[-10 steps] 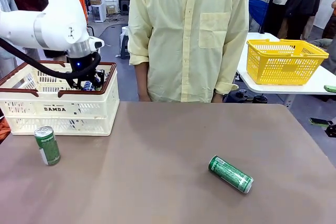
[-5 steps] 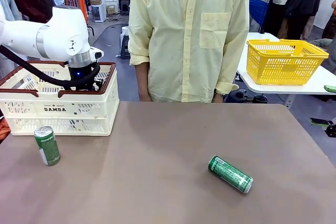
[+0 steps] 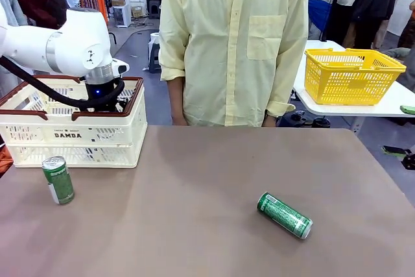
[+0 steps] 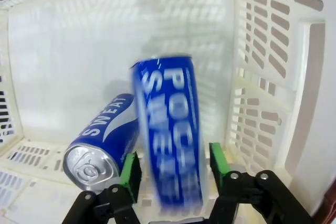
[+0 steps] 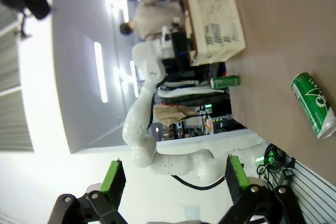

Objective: Place the drinks into the Shopping basket.
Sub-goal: Pick up one drink and place it into the Shopping basket.

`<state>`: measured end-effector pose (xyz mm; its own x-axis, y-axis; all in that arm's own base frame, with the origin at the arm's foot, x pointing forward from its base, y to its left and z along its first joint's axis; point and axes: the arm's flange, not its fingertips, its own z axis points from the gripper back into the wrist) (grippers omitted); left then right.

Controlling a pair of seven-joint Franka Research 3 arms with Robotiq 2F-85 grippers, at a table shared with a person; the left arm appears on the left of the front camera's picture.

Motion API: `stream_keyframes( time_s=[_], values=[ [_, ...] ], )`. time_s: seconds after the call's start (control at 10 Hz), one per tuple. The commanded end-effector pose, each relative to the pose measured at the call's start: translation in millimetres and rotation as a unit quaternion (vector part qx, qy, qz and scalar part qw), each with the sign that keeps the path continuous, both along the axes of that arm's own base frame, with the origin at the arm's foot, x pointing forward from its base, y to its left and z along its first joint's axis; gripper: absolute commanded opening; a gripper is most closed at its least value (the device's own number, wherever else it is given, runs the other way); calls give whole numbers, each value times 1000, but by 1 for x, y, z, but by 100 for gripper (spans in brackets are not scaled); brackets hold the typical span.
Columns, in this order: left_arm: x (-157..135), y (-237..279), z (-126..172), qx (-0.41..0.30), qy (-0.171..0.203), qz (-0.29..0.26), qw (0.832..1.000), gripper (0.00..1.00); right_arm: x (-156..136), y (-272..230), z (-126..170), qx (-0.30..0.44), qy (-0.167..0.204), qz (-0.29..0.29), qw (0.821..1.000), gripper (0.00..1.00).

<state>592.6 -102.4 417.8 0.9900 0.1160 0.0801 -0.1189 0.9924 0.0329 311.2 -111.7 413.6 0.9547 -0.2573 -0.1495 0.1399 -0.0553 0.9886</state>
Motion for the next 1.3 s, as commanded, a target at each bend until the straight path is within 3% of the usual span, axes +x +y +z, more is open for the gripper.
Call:
stream_keyframes(
  time_s=[0.0, 0.4, 0.7, 0.9, 1.1, 1.2],
  values=[
    [-4, 0, 8, 13, -11, 9, 1000, 100, 1, 0, 5, 9, 0, -1, 1000, 100],
    [-11, 3, 36, 9, -33, 2, 999, 100, 1, 0, 5, 9, 0, -1, 1000, 100],
    [-37, 11, 83, -21, -44, 2, 999, 100, 1, 0, 5, 9, 0, -1, 1000, 100],
    [-81, 20, 131, -78, -44, -1, 996, 100, 1, 0, 5, 9, 0, -1, 1000, 100],
    [-157, 38, 173, -161, -38, -27, 986, 100, 1, 0, 5, 9, 0, -1, 1000, 100],
    [-195, 47, 180, -220, -20, -60, 973, 100, 1, 0, 5, 9, 0, -1, 1000, 100]
  ],
)
